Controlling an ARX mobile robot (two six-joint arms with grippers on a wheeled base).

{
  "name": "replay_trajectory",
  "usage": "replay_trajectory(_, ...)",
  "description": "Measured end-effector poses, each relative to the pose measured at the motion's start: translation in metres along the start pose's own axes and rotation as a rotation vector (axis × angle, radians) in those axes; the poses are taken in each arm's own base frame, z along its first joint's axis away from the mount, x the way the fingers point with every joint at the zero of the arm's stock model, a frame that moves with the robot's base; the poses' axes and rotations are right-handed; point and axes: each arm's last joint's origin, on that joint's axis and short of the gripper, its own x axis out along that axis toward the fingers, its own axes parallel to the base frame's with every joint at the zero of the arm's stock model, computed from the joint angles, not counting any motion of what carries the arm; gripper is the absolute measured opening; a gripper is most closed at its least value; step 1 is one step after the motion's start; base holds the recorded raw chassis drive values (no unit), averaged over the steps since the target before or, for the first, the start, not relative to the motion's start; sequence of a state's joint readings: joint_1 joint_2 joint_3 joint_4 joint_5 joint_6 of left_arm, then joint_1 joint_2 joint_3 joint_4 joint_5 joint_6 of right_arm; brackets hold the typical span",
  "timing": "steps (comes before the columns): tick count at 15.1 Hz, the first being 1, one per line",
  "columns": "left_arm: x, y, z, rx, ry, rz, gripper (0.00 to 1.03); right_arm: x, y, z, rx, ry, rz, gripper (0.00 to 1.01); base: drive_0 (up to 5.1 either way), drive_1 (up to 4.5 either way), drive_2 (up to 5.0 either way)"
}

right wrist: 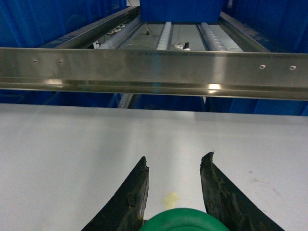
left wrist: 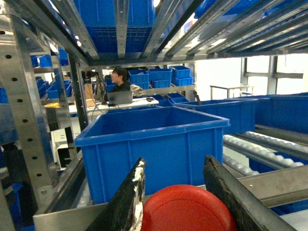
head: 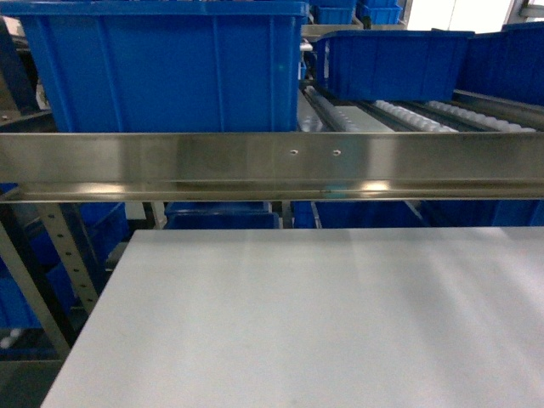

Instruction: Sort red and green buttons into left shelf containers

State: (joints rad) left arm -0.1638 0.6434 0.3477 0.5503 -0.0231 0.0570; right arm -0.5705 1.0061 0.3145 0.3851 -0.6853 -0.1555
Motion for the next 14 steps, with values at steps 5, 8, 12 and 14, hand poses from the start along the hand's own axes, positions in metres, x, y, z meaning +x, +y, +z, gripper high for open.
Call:
replay_trajectory(5, 0.0002, 0.0002, -0.0003, 0.000, 0.002, 0.003, 0.31, 0.0001, 0.0000, -0.0004, 0.002, 0.003, 0.000, 0.30, -4.3, 0.18, 4.3)
replay_trajectory(8, -0.0001, 0.0002, 0.0002, 0.000, -0.001, 0.003, 0.31, -0.0001, -0.0001, -0.0005, 0.003, 0.003, -0.001, 0.30, -4.8, 1.38, 3.3)
replay_trajectory(12, -0.0003, 0.0002, 0.0003, 0.000, -0.001, 0.003, 0.31, -0.0001, -0.0002, -0.0002, 0.001, 0.001, -0.001, 0.30, -4.9, 2.53, 2.5)
replay_trajectory(14, 0.0000, 0.0002, 0.0002, 0.000, -0.002, 0.003, 0.31, -0.0001, -0.0002, 0.0000, 0.000, -0.001, -0.002, 0.30, -4.9, 2.51, 2.5)
